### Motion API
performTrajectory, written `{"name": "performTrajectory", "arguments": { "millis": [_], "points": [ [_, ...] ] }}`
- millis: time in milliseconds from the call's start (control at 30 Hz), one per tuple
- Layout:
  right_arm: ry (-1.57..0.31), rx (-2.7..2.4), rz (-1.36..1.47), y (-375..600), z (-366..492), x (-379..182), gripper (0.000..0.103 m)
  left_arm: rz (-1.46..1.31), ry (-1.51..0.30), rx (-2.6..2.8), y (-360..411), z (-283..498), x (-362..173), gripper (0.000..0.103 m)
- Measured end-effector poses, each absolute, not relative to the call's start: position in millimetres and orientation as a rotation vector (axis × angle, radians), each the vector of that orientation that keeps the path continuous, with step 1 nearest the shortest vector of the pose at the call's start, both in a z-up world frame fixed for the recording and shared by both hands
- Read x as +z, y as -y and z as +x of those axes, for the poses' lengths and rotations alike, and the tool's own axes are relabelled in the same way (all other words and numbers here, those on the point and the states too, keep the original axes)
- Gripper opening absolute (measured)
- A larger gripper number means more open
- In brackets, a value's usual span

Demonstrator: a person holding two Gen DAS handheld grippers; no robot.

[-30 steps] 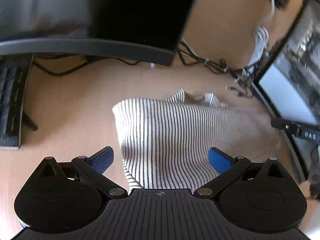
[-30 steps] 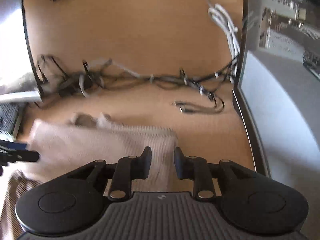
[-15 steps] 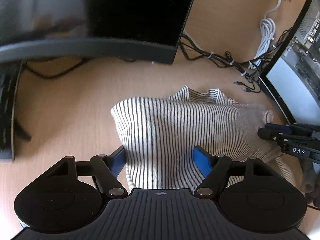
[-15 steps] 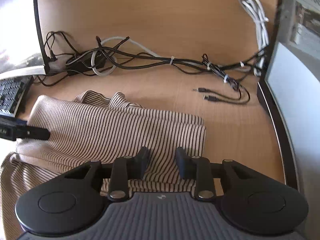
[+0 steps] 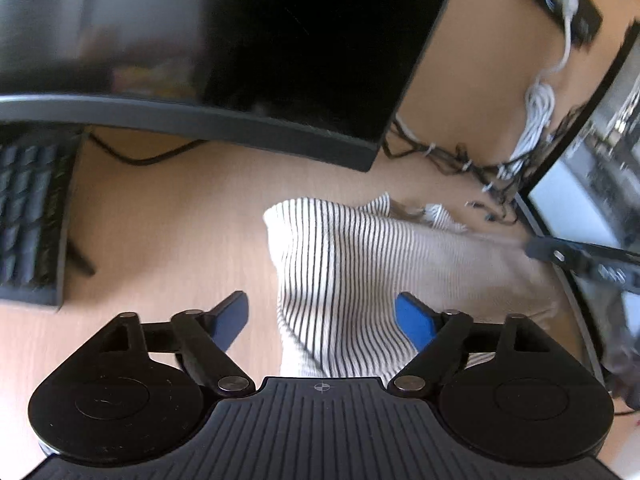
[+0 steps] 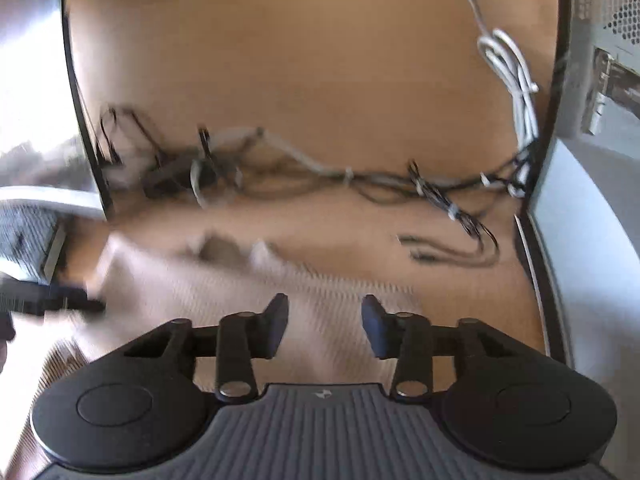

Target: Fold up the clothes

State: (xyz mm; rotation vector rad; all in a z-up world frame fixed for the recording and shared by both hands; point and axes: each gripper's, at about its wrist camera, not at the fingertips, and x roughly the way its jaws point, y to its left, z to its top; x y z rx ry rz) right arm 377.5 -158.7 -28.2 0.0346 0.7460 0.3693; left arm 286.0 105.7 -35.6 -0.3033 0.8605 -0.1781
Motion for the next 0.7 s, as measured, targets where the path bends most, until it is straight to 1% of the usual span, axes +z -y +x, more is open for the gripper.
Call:
{"name": "performTrajectory", "arguments": {
  "millis": [67, 133, 167, 367, 433, 500, 567, 600, 633, 700],
  "points": [
    [-0.766, 0.401, 0.051, 152, 394, -29, 0.044, -0.343, -0.840, -0.177, -114, 274, -27, 0.093],
    [-0.787, 0.430, 0.012, 138, 409, -35, 0.052, -0.389, -0.818, -0.177, -119, 262, -20, 0.095],
    [-0.789, 0.441, -0.013, 130, 416, -39, 0.052, -0.412, -0.809, -0.176, -121, 257, -18, 0.095],
    [-0.811, 0.476, -0.067, 89, 457, -63, 0.052, -0.479, -0.789, -0.142, -132, 233, -9, 0.097],
    [-0.840, 0.483, -0.066, 88, 461, -72, 0.049, -0.493, -0.780, -0.135, -136, 225, -7, 0.098],
    [-0.868, 0.492, -0.063, 88, 464, -81, 0.046, -0.549, -0.732, -0.185, -144, 217, -3, 0.098],
    [-0.854, 0.502, -0.089, 89, 456, -83, 0.031, -0.604, -0.684, -0.235, -151, 209, 0, 0.098],
    [-0.846, 0.500, -0.098, 90, 451, -83, 0.013, -0.631, -0.659, -0.259, -155, 205, 2, 0.099],
    [-0.830, 0.499, -0.109, 90, 446, -81, 0.007, -0.658, -0.634, -0.284, -159, 201, 4, 0.100],
    [-0.783, 0.505, -0.117, 91, 433, -69, 0.005, -0.693, -0.588, -0.322, -164, 197, 10, 0.101]
  ]
}}
